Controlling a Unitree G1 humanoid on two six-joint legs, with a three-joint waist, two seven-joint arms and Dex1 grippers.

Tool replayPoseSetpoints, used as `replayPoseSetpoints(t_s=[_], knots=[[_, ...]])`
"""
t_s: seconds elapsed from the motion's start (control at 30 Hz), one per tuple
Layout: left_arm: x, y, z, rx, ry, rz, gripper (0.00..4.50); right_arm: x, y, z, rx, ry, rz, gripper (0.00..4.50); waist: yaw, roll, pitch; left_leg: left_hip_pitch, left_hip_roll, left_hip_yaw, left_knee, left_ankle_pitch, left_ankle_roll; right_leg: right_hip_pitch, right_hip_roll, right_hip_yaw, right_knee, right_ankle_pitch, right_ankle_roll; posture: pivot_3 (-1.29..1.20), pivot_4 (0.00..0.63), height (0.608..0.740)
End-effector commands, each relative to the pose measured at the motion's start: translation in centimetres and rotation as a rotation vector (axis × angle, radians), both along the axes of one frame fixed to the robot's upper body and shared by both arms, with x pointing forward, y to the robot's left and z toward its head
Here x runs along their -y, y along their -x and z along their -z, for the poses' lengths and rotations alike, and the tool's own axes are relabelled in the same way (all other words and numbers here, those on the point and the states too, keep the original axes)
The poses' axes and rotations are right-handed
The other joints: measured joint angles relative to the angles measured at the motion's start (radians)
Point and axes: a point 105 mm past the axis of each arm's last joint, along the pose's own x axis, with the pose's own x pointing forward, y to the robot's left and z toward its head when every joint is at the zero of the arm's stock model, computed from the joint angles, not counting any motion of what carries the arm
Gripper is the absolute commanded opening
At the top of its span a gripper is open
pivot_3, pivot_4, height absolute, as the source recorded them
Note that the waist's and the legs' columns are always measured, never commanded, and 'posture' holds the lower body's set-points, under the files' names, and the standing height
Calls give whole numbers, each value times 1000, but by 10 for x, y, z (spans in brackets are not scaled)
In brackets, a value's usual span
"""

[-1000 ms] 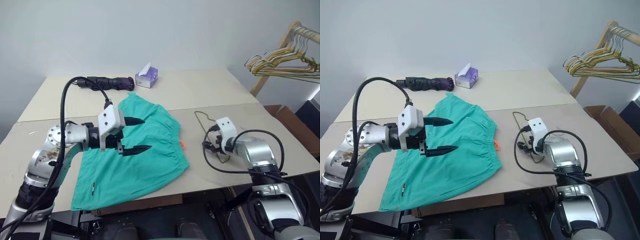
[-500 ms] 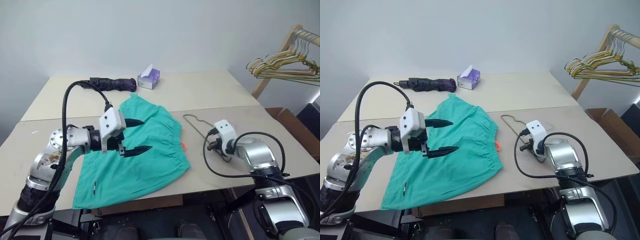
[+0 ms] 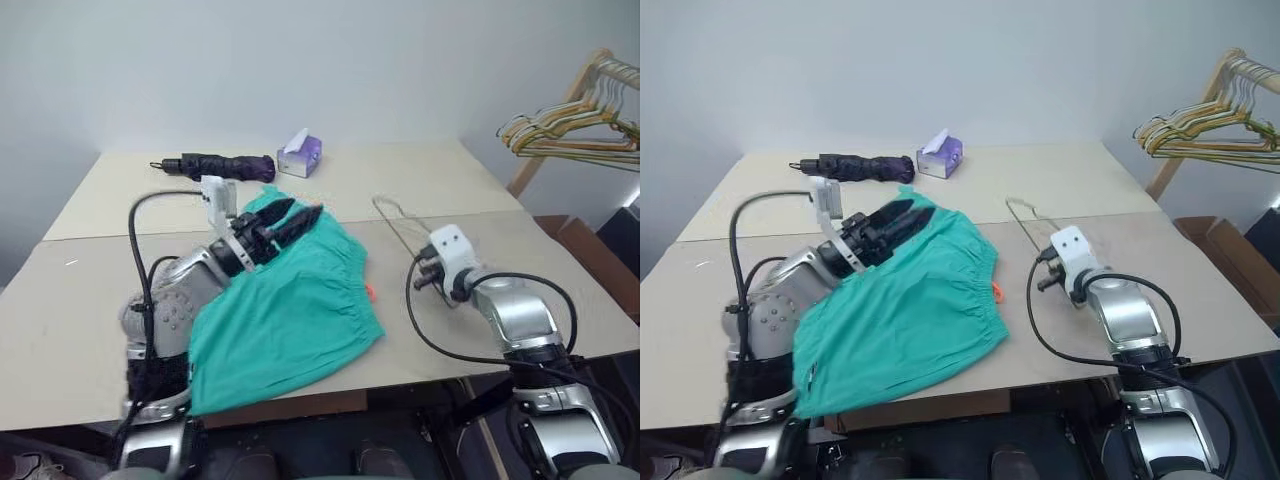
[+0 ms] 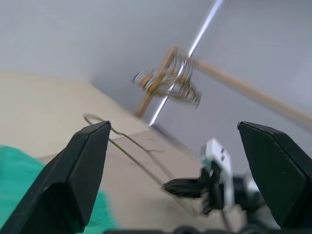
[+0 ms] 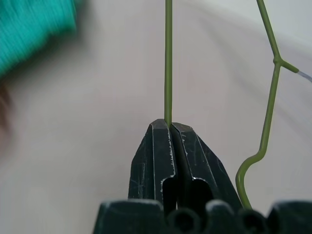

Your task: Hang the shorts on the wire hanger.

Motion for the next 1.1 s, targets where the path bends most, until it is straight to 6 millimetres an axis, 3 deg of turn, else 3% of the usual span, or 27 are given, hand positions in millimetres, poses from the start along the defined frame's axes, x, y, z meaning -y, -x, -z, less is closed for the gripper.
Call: replayPoseSetpoints(t_s=[0.03,0.13,0.3,0.6,0.73,1.1], knots=[[10,4,-12,-68,146,55,4500,-31,10,-51,236,-27,-146,12,0,0,0,-1,0,-1,0,0,0,-1,0,0,0,0,0,-18,0,740],[26,5,-11,-106,137,77,4500,-54,24,-68,345,-16,-247,12,4,0,0,-2,-1,-1,0,0,0,-1,0,0,0,0,0,-18,0,740],[23,-5,-23,-110,202,35,4500,-81,42,-79,485,36,-374,12,6,0,0,-1,-2,-1,1,0,0,0,0,0,0,1,-1,-18,0,740],[14,-10,-33,-70,193,1,4500,-97,56,-76,568,81,-491,12,6,0,0,-1,-2,-2,1,0,-1,0,1,-1,-1,1,-1,-10,0,740],[11,-12,-32,-84,223,-8,3610,-99,57,-73,571,92,-501,0,8,0,0,-1,-2,-1,1,0,-1,1,1,-1,-1,1,-1,-8,0,740],[12,-17,-27,-109,222,-32,39,-102,58,-65,572,126,-519,0,9,0,0,-1,-2,-2,1,0,-1,1,1,-1,-2,1,-1,-8,0,740]])
